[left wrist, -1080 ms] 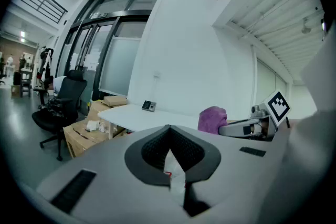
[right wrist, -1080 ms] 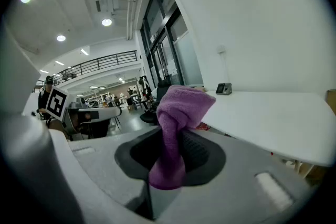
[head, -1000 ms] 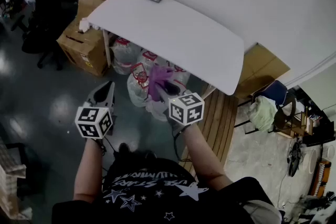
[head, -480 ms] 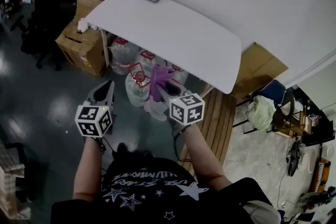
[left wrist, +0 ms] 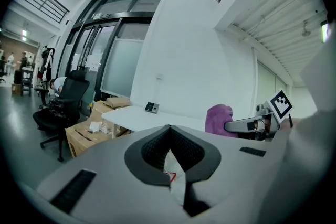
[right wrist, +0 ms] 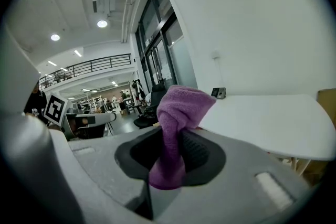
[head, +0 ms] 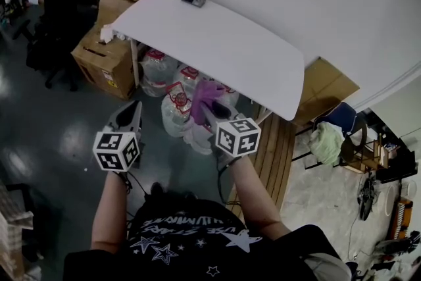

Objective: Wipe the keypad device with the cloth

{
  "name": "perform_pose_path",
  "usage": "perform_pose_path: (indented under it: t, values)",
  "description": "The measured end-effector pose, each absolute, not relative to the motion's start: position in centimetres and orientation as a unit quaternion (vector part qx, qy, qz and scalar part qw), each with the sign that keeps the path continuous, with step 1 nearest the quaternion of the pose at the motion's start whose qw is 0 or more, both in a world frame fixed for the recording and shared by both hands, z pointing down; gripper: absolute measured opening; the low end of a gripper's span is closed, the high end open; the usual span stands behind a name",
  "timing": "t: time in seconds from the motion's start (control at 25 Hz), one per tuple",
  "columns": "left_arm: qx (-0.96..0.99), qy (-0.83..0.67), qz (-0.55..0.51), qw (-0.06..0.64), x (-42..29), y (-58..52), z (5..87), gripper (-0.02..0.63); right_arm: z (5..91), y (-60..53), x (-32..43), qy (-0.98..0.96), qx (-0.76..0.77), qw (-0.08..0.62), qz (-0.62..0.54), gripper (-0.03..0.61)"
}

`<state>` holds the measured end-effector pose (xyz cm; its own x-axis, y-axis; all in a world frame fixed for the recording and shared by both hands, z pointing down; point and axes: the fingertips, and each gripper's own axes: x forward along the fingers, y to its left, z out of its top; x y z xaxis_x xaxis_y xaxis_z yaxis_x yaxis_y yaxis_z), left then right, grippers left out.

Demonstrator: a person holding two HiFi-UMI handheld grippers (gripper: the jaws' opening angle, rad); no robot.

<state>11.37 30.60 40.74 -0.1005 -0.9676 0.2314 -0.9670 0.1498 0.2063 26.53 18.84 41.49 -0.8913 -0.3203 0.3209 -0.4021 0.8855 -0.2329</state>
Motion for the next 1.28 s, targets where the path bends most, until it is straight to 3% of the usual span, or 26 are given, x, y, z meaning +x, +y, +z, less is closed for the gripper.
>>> perform_pose_path:
  t: [0.48,1.28]
  values:
    - [0.669,-0.724,-0.013,0.171,3.1,32.8,42.0,0.006,42.5,20.4,20.2,-0.948,0.239,0.136,0.162,0.092]
    - [0.66,-0.723,-0.026,0.201,-3.6,31.5,45.0,0.006,45.1,18.1,14.4,-0.939,0.247,0.166,0.171,0.092]
